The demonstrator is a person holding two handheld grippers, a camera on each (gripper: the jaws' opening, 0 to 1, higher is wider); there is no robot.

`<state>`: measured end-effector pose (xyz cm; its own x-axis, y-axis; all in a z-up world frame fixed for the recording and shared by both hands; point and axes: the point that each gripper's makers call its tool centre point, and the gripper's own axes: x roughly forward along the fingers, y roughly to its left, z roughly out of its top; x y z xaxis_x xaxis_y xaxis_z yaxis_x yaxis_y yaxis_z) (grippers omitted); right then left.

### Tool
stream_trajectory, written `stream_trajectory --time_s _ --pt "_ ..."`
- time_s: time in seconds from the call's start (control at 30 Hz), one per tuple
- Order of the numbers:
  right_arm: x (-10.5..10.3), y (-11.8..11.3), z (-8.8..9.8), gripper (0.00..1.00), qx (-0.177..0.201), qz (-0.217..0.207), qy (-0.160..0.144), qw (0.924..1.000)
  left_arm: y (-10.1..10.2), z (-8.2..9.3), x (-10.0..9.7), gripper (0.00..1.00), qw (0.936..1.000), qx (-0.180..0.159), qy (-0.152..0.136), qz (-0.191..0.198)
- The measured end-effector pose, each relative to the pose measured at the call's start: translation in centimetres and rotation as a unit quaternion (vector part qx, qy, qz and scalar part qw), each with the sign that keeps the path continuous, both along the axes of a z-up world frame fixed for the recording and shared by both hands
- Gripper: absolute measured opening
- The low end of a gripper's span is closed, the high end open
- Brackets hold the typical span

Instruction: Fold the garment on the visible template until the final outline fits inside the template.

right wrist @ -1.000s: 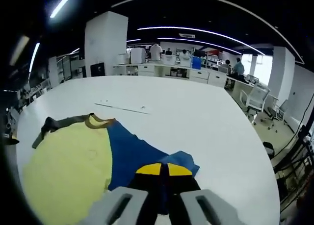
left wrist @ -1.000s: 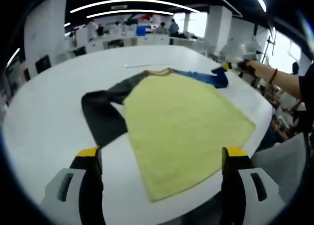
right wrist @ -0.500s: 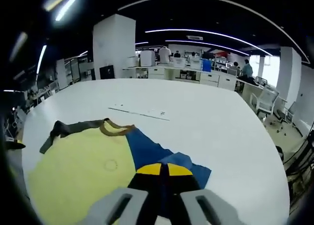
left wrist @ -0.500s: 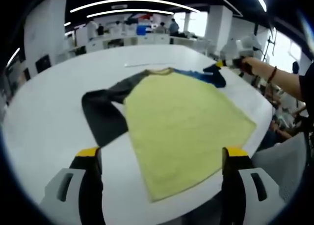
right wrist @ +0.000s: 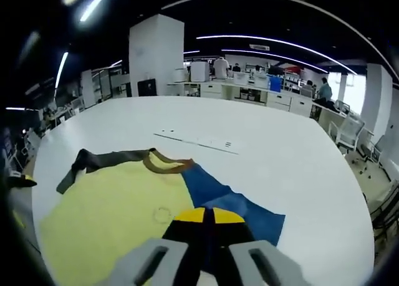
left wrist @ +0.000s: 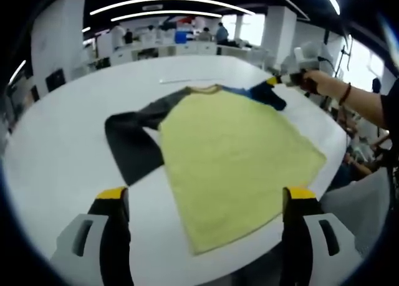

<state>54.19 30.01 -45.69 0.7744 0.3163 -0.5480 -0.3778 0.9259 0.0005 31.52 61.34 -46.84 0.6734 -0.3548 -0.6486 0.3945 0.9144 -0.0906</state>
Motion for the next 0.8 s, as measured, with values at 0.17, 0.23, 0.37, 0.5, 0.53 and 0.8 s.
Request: stream_trajectory --time_s 0.17,0.23,0.37,0.5,0.53,0.8 --pt "0.2 2.0 0.0 0.00 0.009 0.016 0.000 0.9998 0.0 0.0 0.0 0.99 1.0000 0.001 0.000 -0.001" --pt "0.2 2.6 0.1 0.00 0.009 0.023 -0.001 0.9997 0.1 0.0 0.0 0.99 1.0000 0.000 0.000 0.000" --pt "0.1 4.3 0.1 0.00 0.008 0.041 -0.001 0.9991 0.2 -0.2 -0.1 0.99 1.0000 0.002 0.004 0.001" --pt "-0.1 5.5 -0.2 0.00 0.006 0.052 0.000 0.9986 0.3 -0.3 -0.3 0.99 1.0000 0.002 0.006 0.003" --pt "-0.2 5.7 -0.2 0.00 0.007 0.054 0.001 0.9985 0.4 -0.3 -0.3 0.99 1.0000 0.002 0.006 0.004" --pt "-0.5 7.6 -0.2 0.00 0.008 0.075 0.003 0.9971 0.6 -0.3 -0.2 0.99 1.0000 0.002 0.005 0.007"
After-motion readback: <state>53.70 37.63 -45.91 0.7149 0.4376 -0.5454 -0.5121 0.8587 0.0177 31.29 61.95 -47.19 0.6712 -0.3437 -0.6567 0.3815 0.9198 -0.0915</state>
